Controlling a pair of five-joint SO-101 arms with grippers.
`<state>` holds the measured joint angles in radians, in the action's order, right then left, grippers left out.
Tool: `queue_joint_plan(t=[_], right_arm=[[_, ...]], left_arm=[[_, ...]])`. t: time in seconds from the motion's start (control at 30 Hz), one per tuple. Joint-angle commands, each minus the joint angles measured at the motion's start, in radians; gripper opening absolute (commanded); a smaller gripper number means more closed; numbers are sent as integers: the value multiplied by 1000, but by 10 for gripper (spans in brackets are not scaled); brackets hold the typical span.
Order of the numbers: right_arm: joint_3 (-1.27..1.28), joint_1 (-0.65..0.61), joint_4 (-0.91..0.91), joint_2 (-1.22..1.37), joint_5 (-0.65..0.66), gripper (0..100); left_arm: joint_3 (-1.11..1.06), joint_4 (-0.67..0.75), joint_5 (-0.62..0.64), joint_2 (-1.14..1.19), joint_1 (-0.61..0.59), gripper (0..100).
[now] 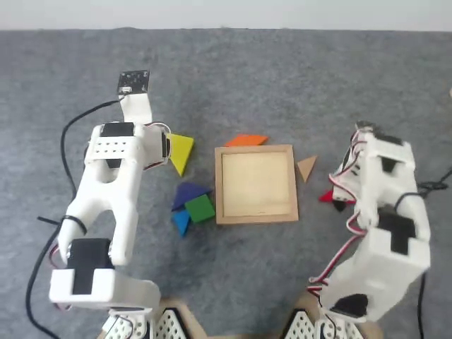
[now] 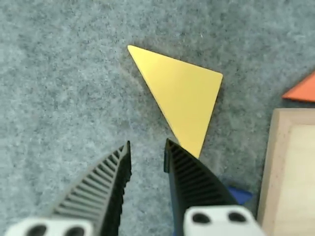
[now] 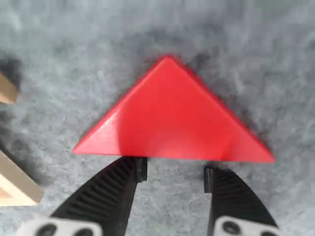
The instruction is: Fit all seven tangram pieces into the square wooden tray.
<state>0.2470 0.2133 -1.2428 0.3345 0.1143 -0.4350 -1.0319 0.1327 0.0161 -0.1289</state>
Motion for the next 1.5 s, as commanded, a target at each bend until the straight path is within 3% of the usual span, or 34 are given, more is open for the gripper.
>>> queue_joint_plan(t=[0.0, 0.23, 0.5, 0.7, 0.77, 0.83, 1.13, 1.23, 1.47], right_arm=[[-190, 24, -35, 4, 52, 221], [-201, -8, -125, -53, 46, 221], [-46, -77, 77, -176, -20, 221], [-40, -104, 186, -186, -152, 221], [-57, -130, 209, -186, -129, 221], [-87, -159, 189, -173, 49, 223], [-141, -145, -35, -165, 1194, 224], [-189, -127, -77, -147, 1330, 224], [-203, -24, -24, -50, 1344, 343]], left_arm=[[4, 18, 6, -6, 5, 116], [1, 38, 6, -5, 5, 116], [-1, 35, 6, -5, 5, 116], [-2, 37, 6, -5, 6, 116], [-10, 38, 6, -5, 8, 116], [-10, 38, 6, -5, 8, 116], [-10, 38, 6, -5, 6, 116], [-10, 40, 6, -5, 3, 116], [-12, 43, 6, -5, 2, 116]])
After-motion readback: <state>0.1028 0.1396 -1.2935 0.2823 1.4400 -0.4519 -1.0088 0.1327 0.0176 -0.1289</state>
